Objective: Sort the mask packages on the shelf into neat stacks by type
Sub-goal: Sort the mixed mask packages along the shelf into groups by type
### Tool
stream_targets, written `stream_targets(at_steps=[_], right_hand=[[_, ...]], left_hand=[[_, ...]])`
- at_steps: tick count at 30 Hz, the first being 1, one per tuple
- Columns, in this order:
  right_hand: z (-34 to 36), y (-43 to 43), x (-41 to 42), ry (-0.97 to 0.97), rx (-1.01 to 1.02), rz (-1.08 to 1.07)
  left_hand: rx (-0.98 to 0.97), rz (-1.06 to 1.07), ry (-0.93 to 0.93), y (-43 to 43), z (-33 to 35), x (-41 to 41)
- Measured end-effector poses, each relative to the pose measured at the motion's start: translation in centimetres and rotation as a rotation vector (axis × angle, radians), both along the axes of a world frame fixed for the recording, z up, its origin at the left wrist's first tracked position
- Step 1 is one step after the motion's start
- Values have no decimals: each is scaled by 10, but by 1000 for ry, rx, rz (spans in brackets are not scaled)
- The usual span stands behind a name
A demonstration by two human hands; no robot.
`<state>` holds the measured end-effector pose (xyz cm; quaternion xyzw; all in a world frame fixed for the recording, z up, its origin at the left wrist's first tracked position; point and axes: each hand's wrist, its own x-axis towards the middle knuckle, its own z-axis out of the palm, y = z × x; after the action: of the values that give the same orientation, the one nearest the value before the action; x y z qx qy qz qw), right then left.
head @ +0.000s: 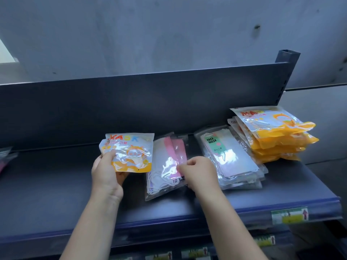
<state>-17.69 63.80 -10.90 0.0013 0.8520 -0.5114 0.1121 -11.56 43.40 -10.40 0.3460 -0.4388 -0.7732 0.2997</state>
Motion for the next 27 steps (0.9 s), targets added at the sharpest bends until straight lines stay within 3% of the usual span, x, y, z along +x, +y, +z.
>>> stream_targets(at_steps=[10,17,20,23,27], right_hand=[[3,14,-4,-102,-31,-51],[19,15,5,155,333,20],[36,13,12,281,380,-7],[46,8,13,252,212,7],[56,11,10,-92,-382,50]], left_hand=[[18,-29,7,4,0,-1],[-13,-97,49,9,-1,-5],[-18,-124,101,17,4,-7],[-18,-177,144,31,15,-11],[-20,-258,202,60,29,-20]])
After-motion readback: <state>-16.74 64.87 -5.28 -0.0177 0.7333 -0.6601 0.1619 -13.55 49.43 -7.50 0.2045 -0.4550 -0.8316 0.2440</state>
